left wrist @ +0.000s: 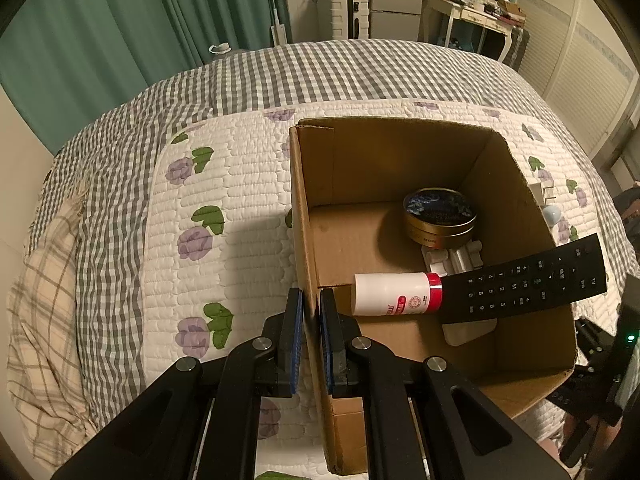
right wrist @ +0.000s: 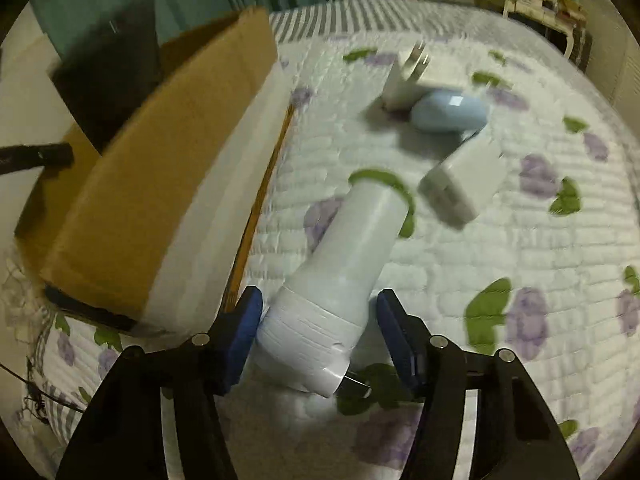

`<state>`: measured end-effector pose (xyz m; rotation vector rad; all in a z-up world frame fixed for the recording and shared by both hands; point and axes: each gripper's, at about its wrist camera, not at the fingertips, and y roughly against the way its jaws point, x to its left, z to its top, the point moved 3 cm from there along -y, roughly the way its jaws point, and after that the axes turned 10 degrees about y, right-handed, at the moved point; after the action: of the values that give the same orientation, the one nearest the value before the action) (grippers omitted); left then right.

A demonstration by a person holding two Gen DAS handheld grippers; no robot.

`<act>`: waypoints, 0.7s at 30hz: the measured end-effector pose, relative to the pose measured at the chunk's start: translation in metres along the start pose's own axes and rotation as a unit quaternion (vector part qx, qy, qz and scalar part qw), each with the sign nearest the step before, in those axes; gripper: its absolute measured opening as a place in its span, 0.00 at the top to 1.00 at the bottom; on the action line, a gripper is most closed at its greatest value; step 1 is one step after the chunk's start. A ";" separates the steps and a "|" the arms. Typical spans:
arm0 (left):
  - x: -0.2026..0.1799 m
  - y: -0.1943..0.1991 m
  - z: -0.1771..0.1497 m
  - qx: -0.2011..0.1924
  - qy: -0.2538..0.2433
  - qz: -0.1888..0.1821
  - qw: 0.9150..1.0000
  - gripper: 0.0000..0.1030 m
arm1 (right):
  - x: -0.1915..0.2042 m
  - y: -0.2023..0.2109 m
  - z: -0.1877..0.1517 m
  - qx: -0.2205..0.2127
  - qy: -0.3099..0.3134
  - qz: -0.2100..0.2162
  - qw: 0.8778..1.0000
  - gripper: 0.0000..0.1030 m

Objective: Organize rigid objects
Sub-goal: 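Grasp the white tube with the right gripper and lift it toward the box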

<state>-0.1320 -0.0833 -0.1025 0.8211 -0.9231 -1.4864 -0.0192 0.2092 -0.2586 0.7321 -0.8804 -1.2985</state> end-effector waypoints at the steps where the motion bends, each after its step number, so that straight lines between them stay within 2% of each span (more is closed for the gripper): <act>1: 0.000 0.000 0.000 0.000 0.000 0.000 1.000 0.92 | 0.000 -0.001 -0.002 -0.002 -0.002 0.002 1.000 0.50; 7: -0.002 0.001 0.000 0.002 0.000 -0.002 1.000 0.92 | -0.002 0.018 -0.002 -0.023 -0.001 -0.008 1.000 0.50; 12: 0.000 0.000 0.001 0.003 0.001 -0.004 1.000 0.92 | -0.003 0.054 0.019 -0.064 0.002 -0.006 0.998 0.50; 16: 0.000 0.000 0.001 0.004 0.001 -0.006 1.000 0.92 | 0.014 0.087 0.044 -0.102 0.030 0.007 0.994 0.50; 21: 0.001 0.000 0.000 0.004 0.002 -0.008 1.000 0.92 | 0.045 0.100 0.062 -0.117 0.065 0.021 0.991 0.50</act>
<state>-0.1321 -0.0839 -0.1019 0.8388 -0.9212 -1.4955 -0.0219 0.1799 -0.1360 0.6023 -0.6236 -1.2764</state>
